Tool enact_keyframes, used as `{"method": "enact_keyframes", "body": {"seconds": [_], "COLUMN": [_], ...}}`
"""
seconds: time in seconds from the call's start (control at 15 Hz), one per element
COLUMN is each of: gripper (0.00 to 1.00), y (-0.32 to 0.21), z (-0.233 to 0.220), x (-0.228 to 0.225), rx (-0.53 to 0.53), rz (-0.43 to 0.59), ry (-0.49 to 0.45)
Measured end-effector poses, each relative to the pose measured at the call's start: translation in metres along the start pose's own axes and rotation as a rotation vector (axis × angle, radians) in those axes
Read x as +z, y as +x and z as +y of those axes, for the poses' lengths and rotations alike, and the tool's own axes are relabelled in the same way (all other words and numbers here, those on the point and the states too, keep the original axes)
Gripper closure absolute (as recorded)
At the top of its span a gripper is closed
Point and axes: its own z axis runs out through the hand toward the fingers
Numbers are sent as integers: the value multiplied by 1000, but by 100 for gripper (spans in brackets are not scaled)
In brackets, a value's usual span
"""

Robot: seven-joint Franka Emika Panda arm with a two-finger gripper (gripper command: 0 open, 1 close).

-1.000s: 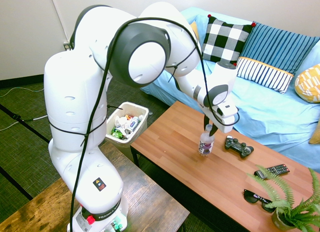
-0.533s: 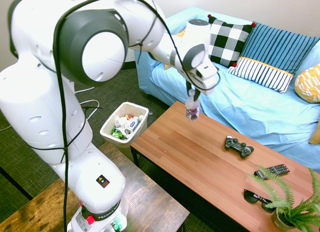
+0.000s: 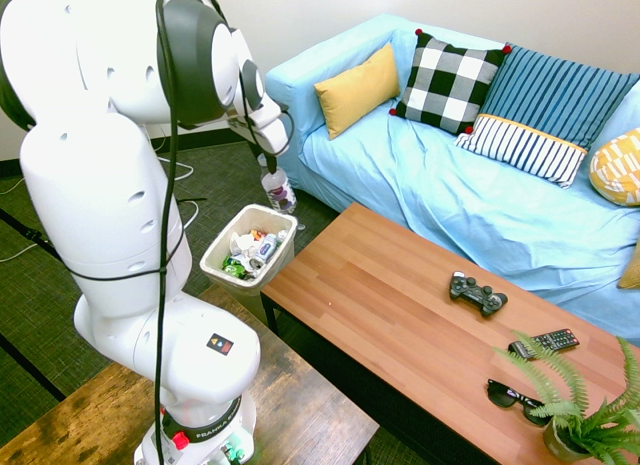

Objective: Throw the bottle in the trash bin

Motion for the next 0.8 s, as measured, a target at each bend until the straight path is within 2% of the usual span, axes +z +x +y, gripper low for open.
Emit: {"method": "enact_keyframes", "body": {"seconds": [0.13, 0.33, 0.4, 0.53, 0.8], "gripper": [100, 100, 0, 0, 0], "y": [-54, -100, -107, -112, -98], "z": [-15, -37, -42, -53, -62], "x": [19, 60, 75, 96, 108], "rx": [-33, -57, -61, -55, -22], "rz": [20, 21, 16, 11, -1], "ry": [-12, -51, -66, -83, -97]}}
